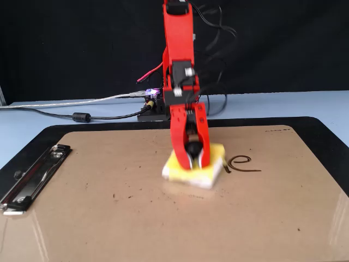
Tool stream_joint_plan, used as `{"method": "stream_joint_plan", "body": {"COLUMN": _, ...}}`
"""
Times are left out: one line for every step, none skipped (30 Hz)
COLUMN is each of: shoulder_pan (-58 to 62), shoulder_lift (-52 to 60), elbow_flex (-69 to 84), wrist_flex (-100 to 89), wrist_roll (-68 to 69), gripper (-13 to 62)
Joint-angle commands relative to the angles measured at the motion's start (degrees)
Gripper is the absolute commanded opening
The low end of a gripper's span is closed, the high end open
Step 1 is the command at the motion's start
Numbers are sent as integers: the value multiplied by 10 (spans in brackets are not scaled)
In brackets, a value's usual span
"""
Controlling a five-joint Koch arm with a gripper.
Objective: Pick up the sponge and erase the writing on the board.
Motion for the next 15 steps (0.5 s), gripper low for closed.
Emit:
{"method": "stream_joint_plan", "body": {"shoulder_pan": -10, "shoulder_lift": 132, "elbow_flex": 85, "wrist_flex": 11, "wrist_roll": -8, "gripper": -81}}
{"method": "stream_joint_plan", "body": {"shoulder_pan": -11, "shoulder_lift": 173, "elbow_flex": 113, "wrist_flex": 12, "wrist_roll": -8, "gripper": -81}}
{"method": "stream_joint_plan", "body": {"shoulder_pan": -12, "shoulder_lift": 200, "elbow_flex": 130, "wrist_flex": 14, "wrist_roll": -8, "gripper": -81}}
{"method": "stream_joint_plan", "body": {"shoulder_pan": -14, "shoulder_lift": 200, "elbow_flex": 131, "wrist_flex": 18, "wrist_roll": -8, "gripper": -81}}
{"method": "stream_joint_plan", "body": {"shoulder_pan": -14, "shoulder_lift": 190, "elbow_flex": 128, "wrist_flex": 18, "wrist_roll": -8, "gripper": -81}}
{"method": "stream_joint_plan", "body": {"shoulder_pan": -15, "shoulder_lift": 168, "elbow_flex": 111, "wrist_flex": 12, "wrist_roll": -8, "gripper": -81}}
{"method": "stream_joint_plan", "body": {"shoulder_pan": -17, "shoulder_lift": 111, "elbow_flex": 62, "wrist_flex": 14, "wrist_roll": -8, "gripper": -81}}
{"method": "stream_joint_plan", "body": {"shoulder_pan": -18, "shoulder_lift": 62, "elbow_flex": 22, "wrist_flex": 13, "wrist_roll": -9, "gripper": -81}}
{"method": "stream_joint_plan", "body": {"shoulder_pan": -18, "shoulder_lift": 10, "elbow_flex": -21, "wrist_flex": 10, "wrist_roll": -9, "gripper": -81}}
{"method": "stream_joint_plan", "body": {"shoulder_pan": -19, "shoulder_lift": -46, "elbow_flex": -68, "wrist_flex": 2, "wrist_roll": -9, "gripper": -81}}
{"method": "stream_joint_plan", "body": {"shoulder_pan": -20, "shoulder_lift": -111, "elbow_flex": -126, "wrist_flex": -11, "wrist_roll": -10, "gripper": -81}}
{"method": "stream_joint_plan", "body": {"shoulder_pan": -22, "shoulder_lift": -154, "elbow_flex": -162, "wrist_flex": -19, "wrist_roll": -10, "gripper": -81}}
{"method": "stream_joint_plan", "body": {"shoulder_pan": -26, "shoulder_lift": -183, "elbow_flex": -190, "wrist_flex": -26, "wrist_roll": -10, "gripper": -81}}
{"method": "stream_joint_plan", "body": {"shoulder_pan": -30, "shoulder_lift": -193, "elbow_flex": -202, "wrist_flex": -29, "wrist_roll": -9, "gripper": -81}}
{"method": "stream_joint_plan", "body": {"shoulder_pan": -33, "shoulder_lift": -191, "elbow_flex": -198, "wrist_flex": -29, "wrist_roll": -9, "gripper": -81}}
